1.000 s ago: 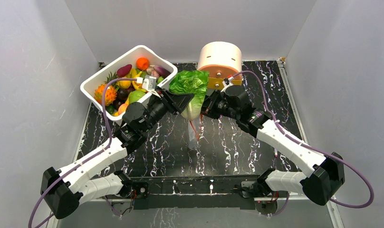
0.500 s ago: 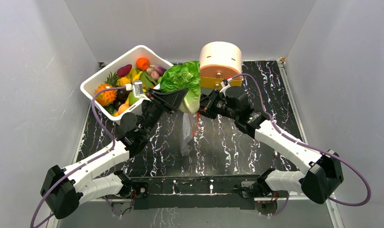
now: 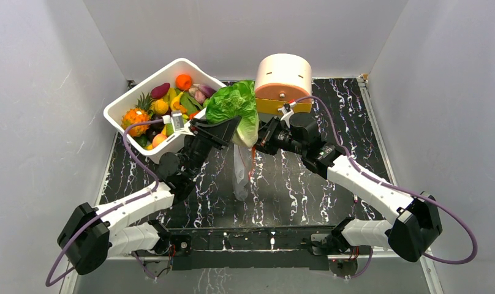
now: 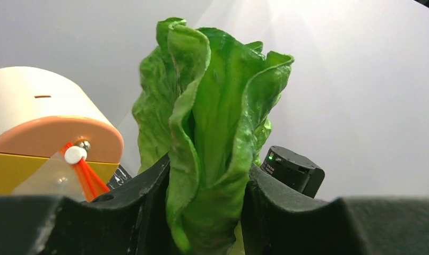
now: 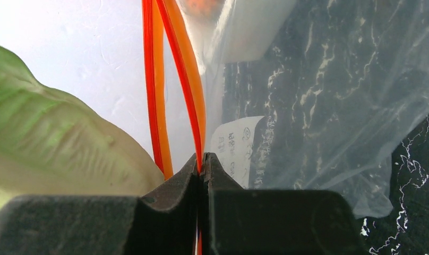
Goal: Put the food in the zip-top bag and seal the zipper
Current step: Place the fake vegetable in the zipper food storage bag.
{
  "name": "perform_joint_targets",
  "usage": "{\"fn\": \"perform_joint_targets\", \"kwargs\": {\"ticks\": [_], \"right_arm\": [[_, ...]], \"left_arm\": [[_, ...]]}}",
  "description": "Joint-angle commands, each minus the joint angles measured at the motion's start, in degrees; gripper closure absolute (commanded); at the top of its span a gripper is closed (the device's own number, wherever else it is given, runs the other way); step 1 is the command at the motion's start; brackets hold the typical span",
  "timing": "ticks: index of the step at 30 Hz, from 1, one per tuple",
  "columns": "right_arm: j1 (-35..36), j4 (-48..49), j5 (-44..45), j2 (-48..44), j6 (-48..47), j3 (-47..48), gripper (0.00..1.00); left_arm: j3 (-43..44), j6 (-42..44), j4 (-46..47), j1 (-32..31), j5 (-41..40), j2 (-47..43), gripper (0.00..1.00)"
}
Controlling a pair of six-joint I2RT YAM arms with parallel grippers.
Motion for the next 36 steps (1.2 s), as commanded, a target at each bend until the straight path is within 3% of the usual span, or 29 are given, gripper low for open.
{"fn": "perform_joint_targets", "kwargs": {"ticks": [1,5,7,22,28,33,36], "right_arm": [[0.40,3.93,-2.03,-0.79,-0.98,1.65,1.00],[0.43,1.81,0.05,-2.80,-2.37,2.00,1.00],[0.41,0.55,1.23,-3.24,-3.23,2.72,1.00],[0.41,0.08,5.94,-3.31,-3.33,5.11,1.00],[0.46,2.03,6.05,-3.10,-2.46,4.59,1.00],[0.63,7.95,4.32,-2.00,2.17,2.34,1.00],[1.29,10.18,4.30,-1.67,3.80,3.88,1.00]], "left_arm": [[0.41,6.02,7.28,-0.35,0.67,0.10,0.69],[-0.01,14.44,-2.64,-0.35,1.40,-1.77,0.73],[-1.96,16.60,-2.50,-0.36,1.04,-2.35,0.74],[1.18,25.13,-20.86,-0.36,0.82,-7.46,0.79],[0.19,21.49,-21.89,-0.35,-1.01,-8.89,0.79],[-0.89,8.28,-18.23,-0.35,-4.58,-11.09,0.78],[1.29,5.39,-20.80,-0.35,-4.38,-12.40,0.78]]}}
